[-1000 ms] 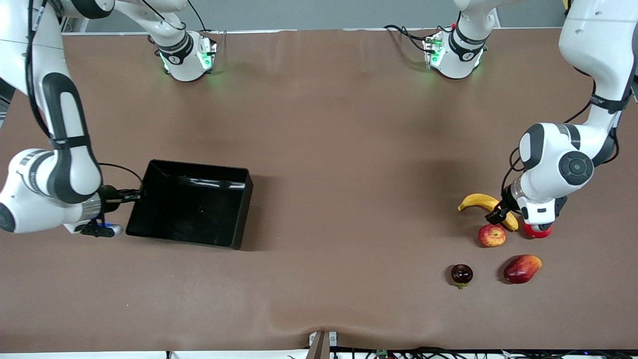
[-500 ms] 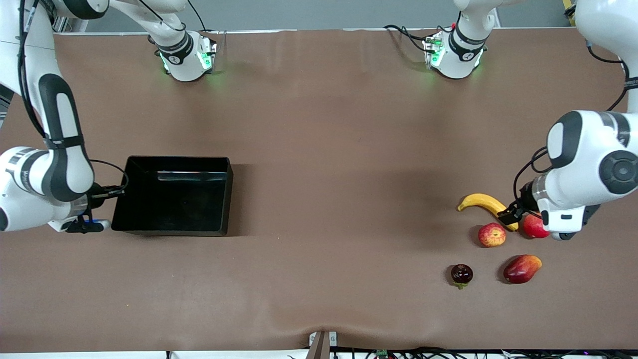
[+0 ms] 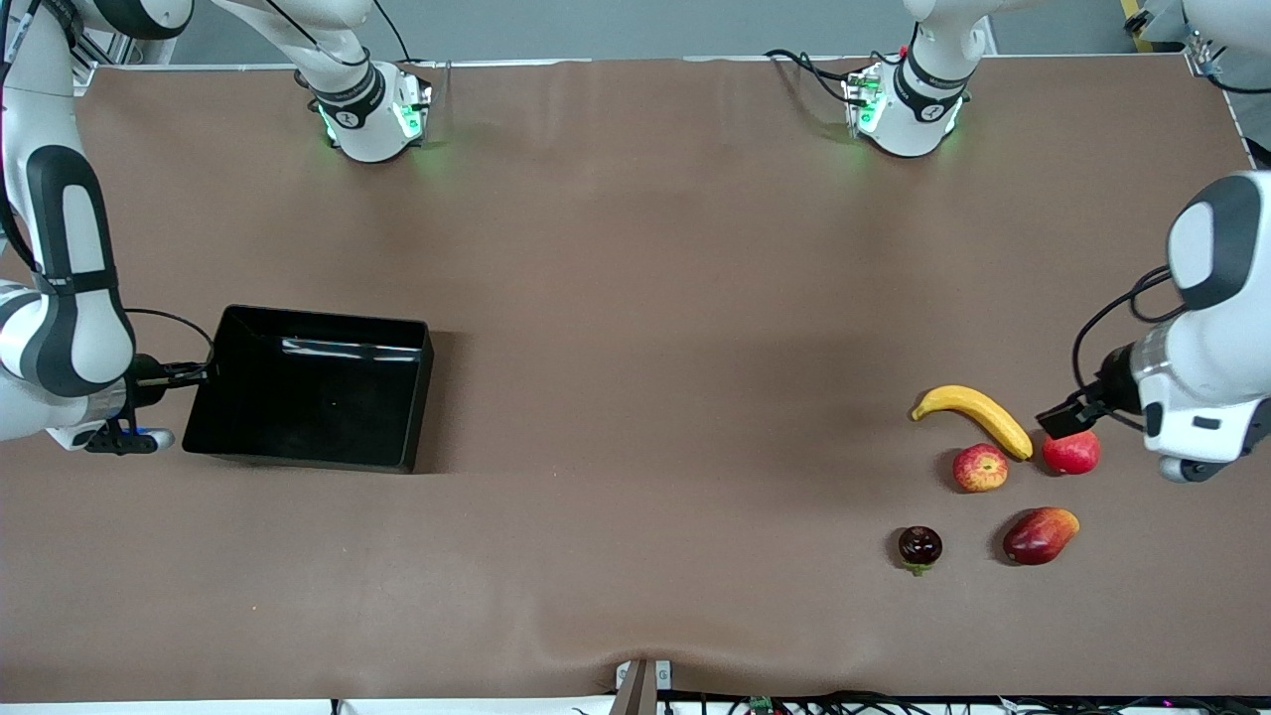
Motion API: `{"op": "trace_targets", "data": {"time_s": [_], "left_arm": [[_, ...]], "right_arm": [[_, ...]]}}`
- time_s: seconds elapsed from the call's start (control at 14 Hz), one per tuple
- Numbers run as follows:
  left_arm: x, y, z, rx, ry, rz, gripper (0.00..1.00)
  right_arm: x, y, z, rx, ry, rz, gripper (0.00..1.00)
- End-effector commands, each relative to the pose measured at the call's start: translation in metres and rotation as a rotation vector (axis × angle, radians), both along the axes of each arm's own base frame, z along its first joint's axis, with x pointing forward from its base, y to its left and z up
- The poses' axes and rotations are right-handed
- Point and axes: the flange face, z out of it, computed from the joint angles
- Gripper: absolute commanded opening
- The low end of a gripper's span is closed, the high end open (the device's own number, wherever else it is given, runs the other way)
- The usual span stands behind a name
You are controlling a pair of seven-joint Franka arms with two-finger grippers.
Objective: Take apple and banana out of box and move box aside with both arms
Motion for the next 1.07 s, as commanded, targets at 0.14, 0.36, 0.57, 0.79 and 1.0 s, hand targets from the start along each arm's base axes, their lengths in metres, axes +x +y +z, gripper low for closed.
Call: {"op": "trace_targets", "data": {"time_s": [0.14, 0.36, 0.57, 0.79, 1.0], "left_arm": [[-0.033, 0.003, 0.085, 0.054, -0.047, -0.264, 1.00], [-0.057, -0.003, 0.124, 0.057, -0.055, -0.350, 1.00], [-0.081, -0.016, 0.157, 0.044, -0.088, -0.495, 1.00], [-0.104, -0.031, 0.167, 0.017, -0.026, -0.561, 1.00], [-0.123, -0.025, 0.170, 0.008, 0.000, -0.588, 1.00]], "right_arm": [[-0.010, -0.014, -0.005, 0.014, 0.012, 0.000, 0.10], [-0.003, -0.012, -0.004, 0.005, -0.029, 0.002, 0.39], [0.004, -0.007, -0.002, -0.007, -0.065, 0.008, 0.60], [0.009, -0.006, 0.011, -0.008, -0.088, 0.003, 0.86], [0.017, 0.006, 0.024, -0.013, -0.109, 0.017, 0.91]]}}
